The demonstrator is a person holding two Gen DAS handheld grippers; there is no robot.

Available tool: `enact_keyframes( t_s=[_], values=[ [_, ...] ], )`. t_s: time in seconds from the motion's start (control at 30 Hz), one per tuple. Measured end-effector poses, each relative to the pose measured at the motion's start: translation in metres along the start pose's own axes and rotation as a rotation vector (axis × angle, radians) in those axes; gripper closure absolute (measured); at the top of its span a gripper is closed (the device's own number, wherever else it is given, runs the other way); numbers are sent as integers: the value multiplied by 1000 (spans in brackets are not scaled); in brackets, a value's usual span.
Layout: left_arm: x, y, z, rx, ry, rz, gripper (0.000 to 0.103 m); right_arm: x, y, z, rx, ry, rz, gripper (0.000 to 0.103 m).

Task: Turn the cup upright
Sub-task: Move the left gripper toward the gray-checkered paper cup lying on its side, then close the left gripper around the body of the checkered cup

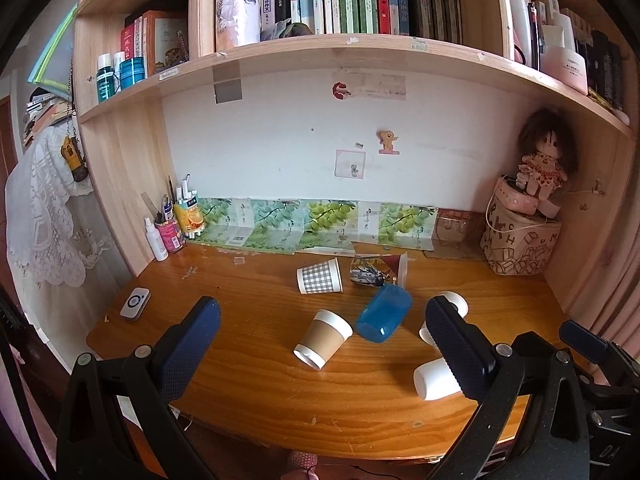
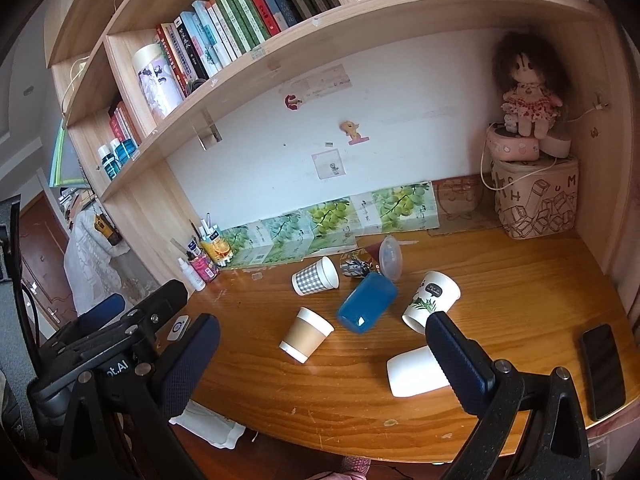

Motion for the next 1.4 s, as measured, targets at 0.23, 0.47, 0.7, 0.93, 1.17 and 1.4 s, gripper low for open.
enact_keyframes(
  t_s=[0.23,0.47,0.7,0.93,1.17,1.4],
  values=[
    [-8,-36,3,-114,24,2,1,7,-8,-2,4,-24,37,0],
    [-24,-76,2,-222,31,42,1,13,-34,-4,-21,-109,41,0],
    [-33,-123,-5,-310,-70,82,1,15,-77,-7,-77,-225,39,0],
    [-46,-177,-15,-362,-168,109,1,7,-117,-6,-131,-312,73,0],
    [-46,-227,-19,-396,-290,159,1,3,-156,0,-184,-386,152,0],
    [-32,-276,-10,-430,-437,227,1,5,-188,13,-242,-482,232,0]
  ],
)
Point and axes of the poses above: each gripper's, at about its wrist camera, not at the fingertips, and y roughly against the way its jaws point, x to its right, z to its underside, the point moved 3 cm from there along -y, roughly the way its jaws point, and after that the axes turned 6 degrees about x, right-handed, at the moved point
